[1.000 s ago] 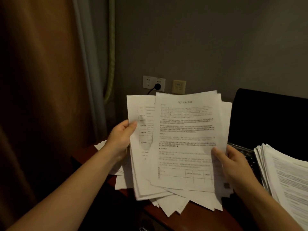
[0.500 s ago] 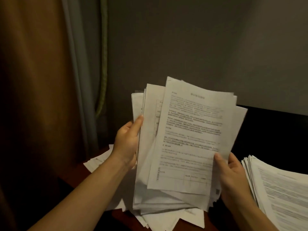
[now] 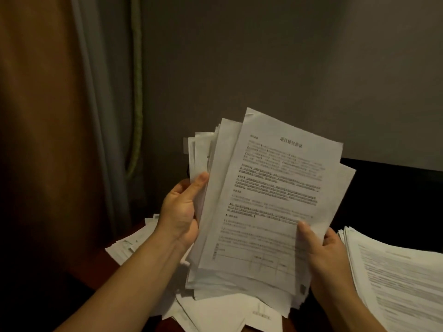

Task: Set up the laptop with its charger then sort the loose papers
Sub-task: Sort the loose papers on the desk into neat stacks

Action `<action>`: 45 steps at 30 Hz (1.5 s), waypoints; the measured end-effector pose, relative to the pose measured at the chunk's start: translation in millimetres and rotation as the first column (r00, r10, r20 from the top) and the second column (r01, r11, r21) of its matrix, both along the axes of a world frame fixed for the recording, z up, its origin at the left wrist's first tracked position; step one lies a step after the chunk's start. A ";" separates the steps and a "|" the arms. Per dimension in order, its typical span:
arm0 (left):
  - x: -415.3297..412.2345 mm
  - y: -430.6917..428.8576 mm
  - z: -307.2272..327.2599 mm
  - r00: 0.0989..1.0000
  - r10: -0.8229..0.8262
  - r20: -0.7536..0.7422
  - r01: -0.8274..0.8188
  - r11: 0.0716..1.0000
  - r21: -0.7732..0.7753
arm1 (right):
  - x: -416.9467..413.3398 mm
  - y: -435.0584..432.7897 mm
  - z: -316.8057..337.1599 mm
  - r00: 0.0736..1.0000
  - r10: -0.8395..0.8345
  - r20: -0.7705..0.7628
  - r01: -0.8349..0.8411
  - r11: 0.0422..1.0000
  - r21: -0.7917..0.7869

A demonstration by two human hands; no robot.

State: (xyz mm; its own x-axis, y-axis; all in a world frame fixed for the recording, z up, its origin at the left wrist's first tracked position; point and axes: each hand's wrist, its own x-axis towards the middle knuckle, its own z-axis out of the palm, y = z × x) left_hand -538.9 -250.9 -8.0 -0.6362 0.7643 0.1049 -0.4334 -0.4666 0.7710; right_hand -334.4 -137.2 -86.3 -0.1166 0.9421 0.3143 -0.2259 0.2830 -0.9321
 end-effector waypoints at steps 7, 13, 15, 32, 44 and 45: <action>0.0 -1.1 -2.4 0.972 0.043 -0.231 -0.039 0.999 0.022 | 0.0 -4.8 5.3 0.996 -0.065 -0.061 0.066 0.998 0.015; 3.5 -4.5 -31.9 0.858 0.047 -0.511 -0.170 0.965 -0.198 | -2.1 -9.6 4.1 0.999 -0.046 0.006 0.046 0.994 0.097; 4.3 -2.2 -34.2 0.843 0.094 -0.529 -0.224 0.957 -0.186 | -1.7 -12.5 5.5 1.000 -0.031 0.001 0.031 0.993 0.116; -0.5 3.7 -36.8 0.696 -0.098 -0.712 -0.037 0.985 -0.171 | -0.5 -30.2 18.4 0.991 0.134 0.025 -0.136 0.946 0.295; -6.6 3.5 -76.1 0.734 -0.178 -0.656 -0.094 0.929 -0.357 | -5.4 -20.6 -6.9 0.933 0.172 0.315 -0.246 0.946 0.211; -5.2 3.3 -74.3 0.727 -0.189 -0.660 -0.082 0.931 -0.356 | -4.1 -20.3 -6.3 0.936 0.158 0.315 -0.231 0.950 0.211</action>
